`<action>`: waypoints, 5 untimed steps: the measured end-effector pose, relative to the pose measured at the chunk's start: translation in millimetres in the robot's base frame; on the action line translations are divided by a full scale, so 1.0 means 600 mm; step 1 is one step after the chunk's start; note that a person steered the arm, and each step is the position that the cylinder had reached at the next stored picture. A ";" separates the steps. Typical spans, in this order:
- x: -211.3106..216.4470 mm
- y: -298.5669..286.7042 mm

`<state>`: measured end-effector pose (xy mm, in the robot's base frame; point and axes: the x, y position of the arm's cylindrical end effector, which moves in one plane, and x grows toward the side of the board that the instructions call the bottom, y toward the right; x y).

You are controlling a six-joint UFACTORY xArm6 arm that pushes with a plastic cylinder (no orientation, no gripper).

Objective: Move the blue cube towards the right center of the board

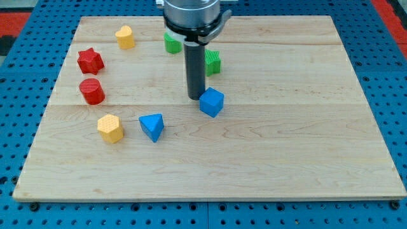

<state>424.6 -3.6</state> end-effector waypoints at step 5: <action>0.144 0.059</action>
<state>510.8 31.9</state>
